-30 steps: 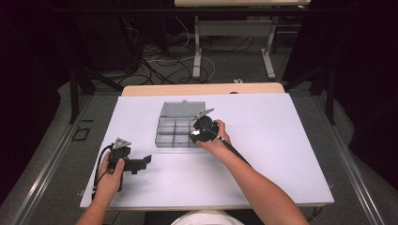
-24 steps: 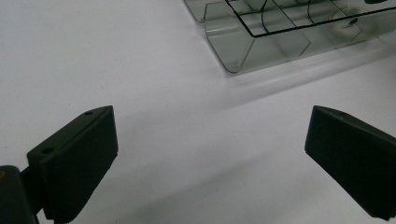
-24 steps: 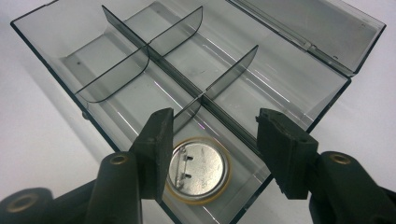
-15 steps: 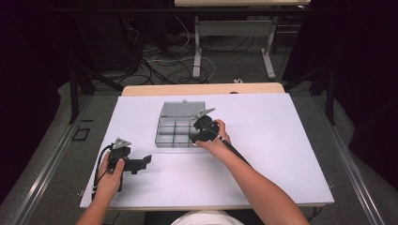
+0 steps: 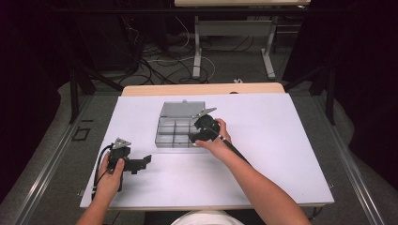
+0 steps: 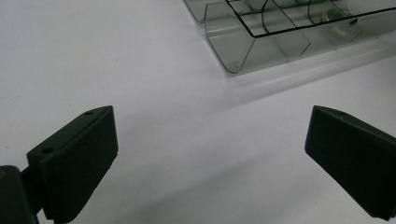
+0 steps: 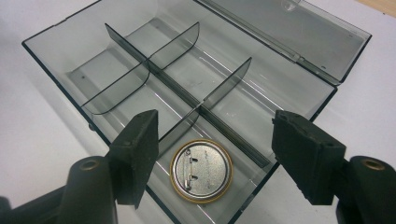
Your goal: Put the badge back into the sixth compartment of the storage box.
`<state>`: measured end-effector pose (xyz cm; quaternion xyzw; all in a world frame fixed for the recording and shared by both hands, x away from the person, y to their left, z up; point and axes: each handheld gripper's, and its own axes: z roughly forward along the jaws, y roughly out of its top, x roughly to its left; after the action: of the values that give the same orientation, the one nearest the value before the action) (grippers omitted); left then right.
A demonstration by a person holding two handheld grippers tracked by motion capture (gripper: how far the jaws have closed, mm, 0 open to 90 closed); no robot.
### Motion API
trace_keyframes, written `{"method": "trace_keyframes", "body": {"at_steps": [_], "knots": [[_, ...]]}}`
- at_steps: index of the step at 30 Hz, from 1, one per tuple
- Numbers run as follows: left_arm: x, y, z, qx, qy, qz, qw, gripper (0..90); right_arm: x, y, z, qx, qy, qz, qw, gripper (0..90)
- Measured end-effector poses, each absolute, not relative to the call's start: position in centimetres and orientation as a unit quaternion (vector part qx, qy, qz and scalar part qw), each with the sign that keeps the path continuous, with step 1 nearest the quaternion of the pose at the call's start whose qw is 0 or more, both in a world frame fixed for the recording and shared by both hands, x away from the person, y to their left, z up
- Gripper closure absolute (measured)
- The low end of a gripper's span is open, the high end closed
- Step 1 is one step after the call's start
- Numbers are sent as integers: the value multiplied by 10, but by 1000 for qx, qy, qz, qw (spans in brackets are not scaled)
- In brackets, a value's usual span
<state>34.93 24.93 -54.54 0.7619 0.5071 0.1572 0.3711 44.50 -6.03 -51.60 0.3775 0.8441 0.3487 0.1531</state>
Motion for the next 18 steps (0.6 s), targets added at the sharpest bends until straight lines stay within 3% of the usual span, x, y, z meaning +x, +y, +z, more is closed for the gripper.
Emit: {"method": "trace_keyframes", "body": {"at_steps": [12,18], "knots": [[350,247,-546,761,508,156,372,31,442,-63,-514,387,836,356,157,148],[350,248,-546,762,507,157,371,31,441,-65,-512,393,833,354,162,138]]}}
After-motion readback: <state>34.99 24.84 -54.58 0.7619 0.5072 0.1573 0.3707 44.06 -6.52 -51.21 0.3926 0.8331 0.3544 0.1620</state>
